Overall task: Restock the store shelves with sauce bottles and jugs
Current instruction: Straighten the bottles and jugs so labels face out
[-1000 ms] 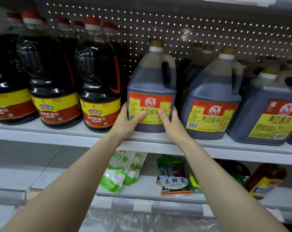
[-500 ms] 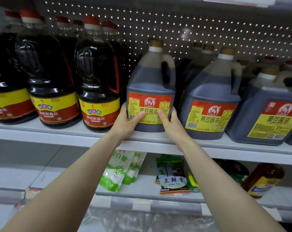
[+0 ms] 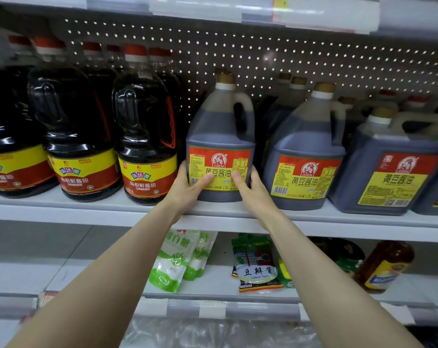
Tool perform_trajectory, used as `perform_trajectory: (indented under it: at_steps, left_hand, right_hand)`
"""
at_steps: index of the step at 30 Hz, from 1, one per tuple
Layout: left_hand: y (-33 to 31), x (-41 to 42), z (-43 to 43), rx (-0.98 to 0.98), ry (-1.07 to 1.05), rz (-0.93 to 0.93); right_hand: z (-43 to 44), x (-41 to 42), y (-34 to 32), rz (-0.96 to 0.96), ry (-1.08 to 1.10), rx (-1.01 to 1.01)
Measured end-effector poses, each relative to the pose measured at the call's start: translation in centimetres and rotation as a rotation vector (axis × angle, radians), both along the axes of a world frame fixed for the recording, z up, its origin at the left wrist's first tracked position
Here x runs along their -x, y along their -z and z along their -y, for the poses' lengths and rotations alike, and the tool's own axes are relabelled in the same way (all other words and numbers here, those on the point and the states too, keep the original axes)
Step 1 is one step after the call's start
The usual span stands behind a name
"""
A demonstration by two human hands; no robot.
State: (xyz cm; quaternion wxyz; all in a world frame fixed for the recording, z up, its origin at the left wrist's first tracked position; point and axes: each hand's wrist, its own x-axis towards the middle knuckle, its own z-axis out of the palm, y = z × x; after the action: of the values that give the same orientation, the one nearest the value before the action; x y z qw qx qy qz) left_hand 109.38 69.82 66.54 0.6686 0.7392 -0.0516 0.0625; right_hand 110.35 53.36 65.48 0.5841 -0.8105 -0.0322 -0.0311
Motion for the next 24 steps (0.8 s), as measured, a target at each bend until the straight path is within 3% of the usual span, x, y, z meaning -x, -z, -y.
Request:
perform_trajectory:
  at_steps: [11,15,24]
  left_hand:
    - [-1.3,3.6,0.6,-0.086,-0.113,0.077]
    - [-2.6,5.9,1.6,-0.173,-0.274,0.118]
    - [-3.9,6.6,7.3,-0.177,-0.097,0.11]
  right_hand:
    - [1.9,6.0,-2.9,0.083,0.085,-0.068]
    - [3.8,8.3,-4.2,0.106,0.157,-0.09]
    - [9.8,10.1,-4.7,0.1,0.308,-0.085]
